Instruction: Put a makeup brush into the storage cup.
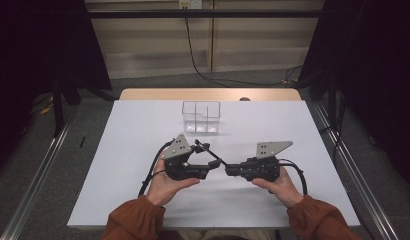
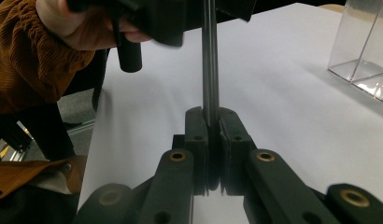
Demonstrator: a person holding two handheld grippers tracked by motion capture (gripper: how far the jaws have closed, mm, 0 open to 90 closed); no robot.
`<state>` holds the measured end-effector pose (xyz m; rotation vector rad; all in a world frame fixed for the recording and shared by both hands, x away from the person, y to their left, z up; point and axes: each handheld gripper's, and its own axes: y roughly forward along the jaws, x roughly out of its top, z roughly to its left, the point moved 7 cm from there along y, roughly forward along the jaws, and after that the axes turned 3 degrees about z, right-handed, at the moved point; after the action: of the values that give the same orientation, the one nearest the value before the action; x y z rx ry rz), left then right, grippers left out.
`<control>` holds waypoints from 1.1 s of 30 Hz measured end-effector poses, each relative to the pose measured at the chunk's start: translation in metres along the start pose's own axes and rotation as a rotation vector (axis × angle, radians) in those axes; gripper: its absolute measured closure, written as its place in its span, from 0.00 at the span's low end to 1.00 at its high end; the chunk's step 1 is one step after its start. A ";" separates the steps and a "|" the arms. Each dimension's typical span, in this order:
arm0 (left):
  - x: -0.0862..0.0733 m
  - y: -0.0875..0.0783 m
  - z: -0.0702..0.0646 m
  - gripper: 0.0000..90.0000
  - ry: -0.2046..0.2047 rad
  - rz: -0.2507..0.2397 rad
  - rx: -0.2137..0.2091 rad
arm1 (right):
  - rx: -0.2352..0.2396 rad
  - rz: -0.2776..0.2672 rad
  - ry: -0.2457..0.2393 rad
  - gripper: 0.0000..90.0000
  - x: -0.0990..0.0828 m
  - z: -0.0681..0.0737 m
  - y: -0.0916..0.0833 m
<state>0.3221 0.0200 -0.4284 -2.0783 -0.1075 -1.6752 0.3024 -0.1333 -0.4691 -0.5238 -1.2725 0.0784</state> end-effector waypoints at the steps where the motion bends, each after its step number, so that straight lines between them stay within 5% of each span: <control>1: 0.001 -0.001 0.001 0.50 -0.001 -0.010 0.004 | 0.000 0.001 0.002 0.93 0.000 0.000 0.000; 6: 0.003 -0.005 0.002 0.71 -0.019 -0.024 -0.007 | -0.006 -0.006 0.005 0.93 0.000 -0.001 -0.001; 26: 0.007 -0.009 0.001 0.83 -0.140 -0.040 -0.084 | 0.002 0.033 -0.015 0.93 -0.005 0.002 0.005; 33: 0.009 -0.010 -0.002 0.86 -0.126 -0.036 -0.070 | 0.007 0.029 -0.009 0.92 -0.005 0.002 0.008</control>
<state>0.3196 0.0259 -0.4163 -2.2468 -0.1284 -1.5884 0.3010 -0.1276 -0.4769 -0.5362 -1.2731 0.1101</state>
